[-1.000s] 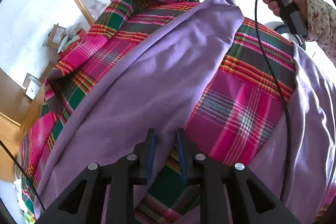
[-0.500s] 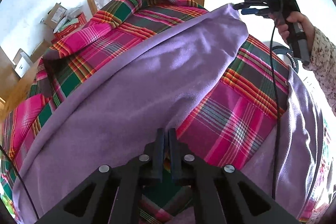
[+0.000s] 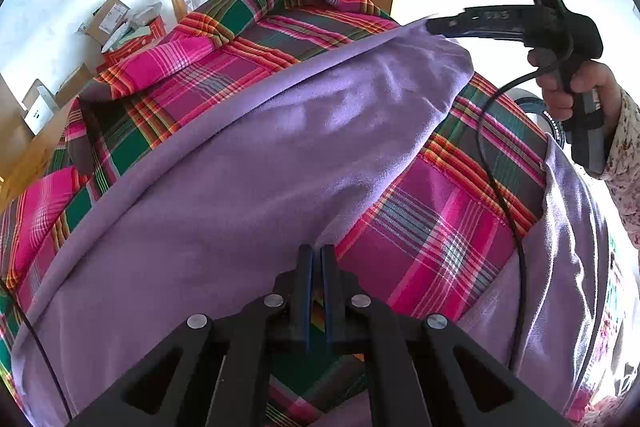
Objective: Fold clothes
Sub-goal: 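Open the right gripper and lay the fleece edge onto the blanket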
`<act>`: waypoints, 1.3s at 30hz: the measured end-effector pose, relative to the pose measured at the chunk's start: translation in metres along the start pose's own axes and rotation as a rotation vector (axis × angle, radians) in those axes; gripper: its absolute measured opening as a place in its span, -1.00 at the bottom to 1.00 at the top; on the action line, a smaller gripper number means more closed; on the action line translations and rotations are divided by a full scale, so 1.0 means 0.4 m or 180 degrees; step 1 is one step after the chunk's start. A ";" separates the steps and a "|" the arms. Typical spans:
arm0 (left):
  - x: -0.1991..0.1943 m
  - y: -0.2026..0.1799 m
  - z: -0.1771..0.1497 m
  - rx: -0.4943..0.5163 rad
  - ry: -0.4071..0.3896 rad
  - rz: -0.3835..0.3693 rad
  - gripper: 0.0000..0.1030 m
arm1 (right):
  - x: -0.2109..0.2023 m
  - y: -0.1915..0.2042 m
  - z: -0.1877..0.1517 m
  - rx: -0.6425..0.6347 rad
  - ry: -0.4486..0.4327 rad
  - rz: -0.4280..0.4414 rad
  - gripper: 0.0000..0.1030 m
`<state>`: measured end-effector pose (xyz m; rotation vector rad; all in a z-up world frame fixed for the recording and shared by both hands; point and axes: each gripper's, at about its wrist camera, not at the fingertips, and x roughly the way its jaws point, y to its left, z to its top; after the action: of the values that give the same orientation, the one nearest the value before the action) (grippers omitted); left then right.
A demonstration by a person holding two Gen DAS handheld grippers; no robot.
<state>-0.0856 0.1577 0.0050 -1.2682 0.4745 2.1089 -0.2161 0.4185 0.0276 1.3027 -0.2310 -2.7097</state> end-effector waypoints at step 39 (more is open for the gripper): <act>-0.007 0.053 0.000 -0.0385 -0.0102 -0.0225 -0.91 | -0.114 -0.304 -0.102 0.1382 -0.0073 -0.0264 -0.44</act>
<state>-0.0992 0.1411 0.0071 -1.2970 0.2876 2.1221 -0.1615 0.5425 0.0139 1.4043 -0.8239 -2.8474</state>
